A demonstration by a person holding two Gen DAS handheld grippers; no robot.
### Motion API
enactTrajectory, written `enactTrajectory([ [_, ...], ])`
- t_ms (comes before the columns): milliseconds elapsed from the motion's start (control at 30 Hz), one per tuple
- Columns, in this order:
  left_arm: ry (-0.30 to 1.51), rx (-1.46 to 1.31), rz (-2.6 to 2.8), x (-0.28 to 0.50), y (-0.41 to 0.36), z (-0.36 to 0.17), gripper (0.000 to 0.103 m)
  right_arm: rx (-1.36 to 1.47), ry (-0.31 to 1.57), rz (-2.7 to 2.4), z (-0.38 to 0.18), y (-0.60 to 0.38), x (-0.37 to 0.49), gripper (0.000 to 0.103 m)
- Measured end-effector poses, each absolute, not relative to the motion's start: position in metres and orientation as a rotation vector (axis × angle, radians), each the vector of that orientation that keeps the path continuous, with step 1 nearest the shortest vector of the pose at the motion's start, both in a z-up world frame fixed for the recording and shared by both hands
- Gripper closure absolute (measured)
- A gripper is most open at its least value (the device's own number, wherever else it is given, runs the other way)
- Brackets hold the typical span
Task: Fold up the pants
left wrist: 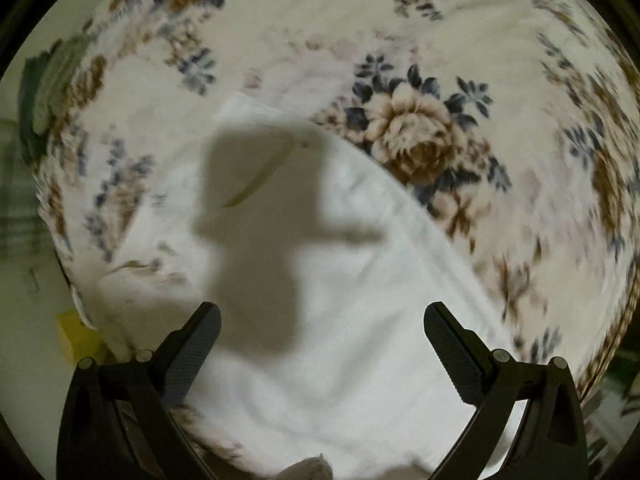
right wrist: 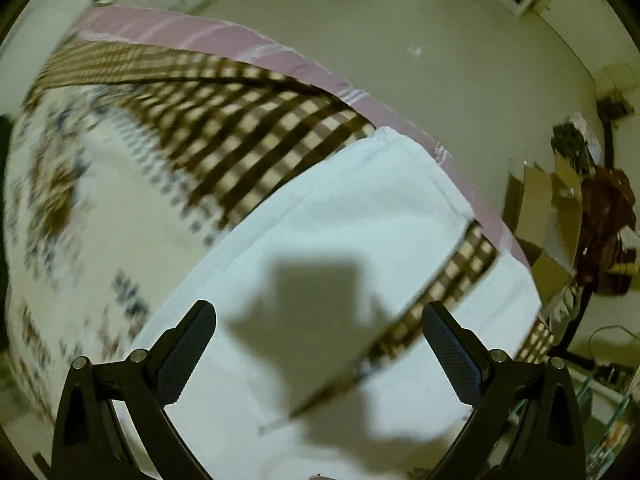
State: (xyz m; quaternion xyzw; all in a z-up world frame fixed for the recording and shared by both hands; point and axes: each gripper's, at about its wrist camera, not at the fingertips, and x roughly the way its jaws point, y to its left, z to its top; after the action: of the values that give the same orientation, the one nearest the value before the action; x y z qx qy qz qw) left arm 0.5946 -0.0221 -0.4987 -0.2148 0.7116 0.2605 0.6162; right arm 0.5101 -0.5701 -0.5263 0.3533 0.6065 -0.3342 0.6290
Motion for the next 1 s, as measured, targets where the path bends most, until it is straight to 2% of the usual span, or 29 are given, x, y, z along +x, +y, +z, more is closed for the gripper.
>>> enactTrajectory([
  [200,1.690,-0.499,0.658,0.644,-0.019,-0.559,0.000,0.914,1.442,-0.853,-0.594,-0.602,0.527,0.000],
  [367,1.727,-0.475,0.717,0.664,-0.009,-0.591,0.000,0.965,1.464,-0.905,-0.627,-0.612,0.540,0.000],
  [433,1.729,-0.449,0.710,0.667,-0.005,-0.601,0.019,0.978,1.481,-0.926,-0.641,-0.615,0.547,0.000],
  [467,1.718,-0.447,0.702,0.667,-0.004,-0.602,0.044,0.986,1.490,-0.931,-0.646,-0.615,0.549,0.003],
  [500,1.688,-0.461,0.690,0.664,-0.002,-0.599,0.067,0.997,1.515,-0.943,-0.651,-0.616,0.551,0.009],
  [533,1.664,-0.471,0.688,0.663,-0.001,-0.596,0.079,1.012,1.539,-0.955,-0.656,-0.616,0.552,0.012],
  [567,1.628,-0.491,0.688,0.659,0.002,-0.589,0.095,1.027,1.537,-0.954,-0.661,-0.616,0.552,0.020],
  [633,1.571,-0.555,0.678,0.648,0.008,-0.576,0.097,1.042,1.514,-0.958,-0.660,-0.613,0.549,0.033],
  [700,1.532,-0.585,0.647,0.638,0.011,-0.561,0.099,1.026,1.503,-0.924,-0.659,-0.610,0.550,0.064],
  [733,1.513,-0.593,0.625,0.631,0.012,-0.551,0.099,1.015,1.503,-0.905,-0.656,-0.608,0.547,0.074],
  [767,1.499,-0.601,0.608,0.624,0.014,-0.540,0.100,1.000,1.498,-0.881,-0.652,-0.605,0.547,0.090],
  [833,1.458,-0.630,0.570,0.611,0.016,-0.515,0.100,0.977,1.483,-0.857,-0.638,-0.599,0.546,0.095],
  [1000,1.354,-0.737,0.467,0.562,0.035,-0.447,0.100,0.948,1.385,-0.786,-0.586,-0.587,0.525,0.096],
])
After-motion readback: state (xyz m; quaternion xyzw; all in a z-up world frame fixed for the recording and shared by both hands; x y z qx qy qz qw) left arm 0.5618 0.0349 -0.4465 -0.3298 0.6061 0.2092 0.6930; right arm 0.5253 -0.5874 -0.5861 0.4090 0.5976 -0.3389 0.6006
